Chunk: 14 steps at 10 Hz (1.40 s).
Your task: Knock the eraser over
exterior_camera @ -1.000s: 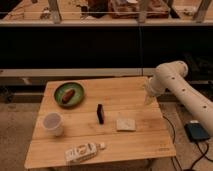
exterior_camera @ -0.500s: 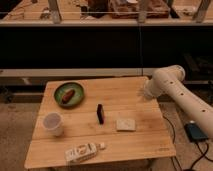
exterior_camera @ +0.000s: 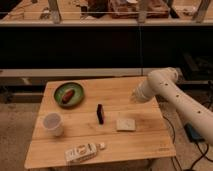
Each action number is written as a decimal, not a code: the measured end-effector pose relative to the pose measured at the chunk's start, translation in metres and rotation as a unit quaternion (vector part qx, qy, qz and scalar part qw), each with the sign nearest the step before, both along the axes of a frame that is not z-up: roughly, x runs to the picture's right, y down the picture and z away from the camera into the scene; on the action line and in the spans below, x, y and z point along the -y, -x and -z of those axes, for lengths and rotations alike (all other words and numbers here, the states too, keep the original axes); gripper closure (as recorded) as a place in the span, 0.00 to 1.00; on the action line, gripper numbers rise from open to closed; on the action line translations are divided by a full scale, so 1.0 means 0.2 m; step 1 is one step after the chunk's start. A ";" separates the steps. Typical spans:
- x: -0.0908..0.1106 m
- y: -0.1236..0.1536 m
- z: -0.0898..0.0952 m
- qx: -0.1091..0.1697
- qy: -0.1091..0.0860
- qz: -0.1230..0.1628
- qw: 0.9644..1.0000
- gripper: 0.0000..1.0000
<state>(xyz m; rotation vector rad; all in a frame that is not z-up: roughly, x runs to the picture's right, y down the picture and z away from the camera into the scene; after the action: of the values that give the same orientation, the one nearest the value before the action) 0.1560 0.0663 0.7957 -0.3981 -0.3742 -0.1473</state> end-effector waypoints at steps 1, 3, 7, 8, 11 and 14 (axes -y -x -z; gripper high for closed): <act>-0.01 0.02 0.01 0.008 0.001 0.004 1.000 0.96; -0.05 0.02 0.01 0.024 0.009 0.013 1.000 0.96; -0.11 0.31 0.01 0.069 0.023 0.038 0.997 0.96; -0.12 0.38 0.01 0.081 0.027 0.042 0.995 0.96; -0.17 0.46 -0.01 0.103 0.036 0.050 0.993 0.96; -0.22 0.60 -0.07 0.098 0.041 0.047 0.993 0.96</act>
<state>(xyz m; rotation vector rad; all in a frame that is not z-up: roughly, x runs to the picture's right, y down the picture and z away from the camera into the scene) 0.0364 0.1093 0.8096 -0.4838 -0.5572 -0.2651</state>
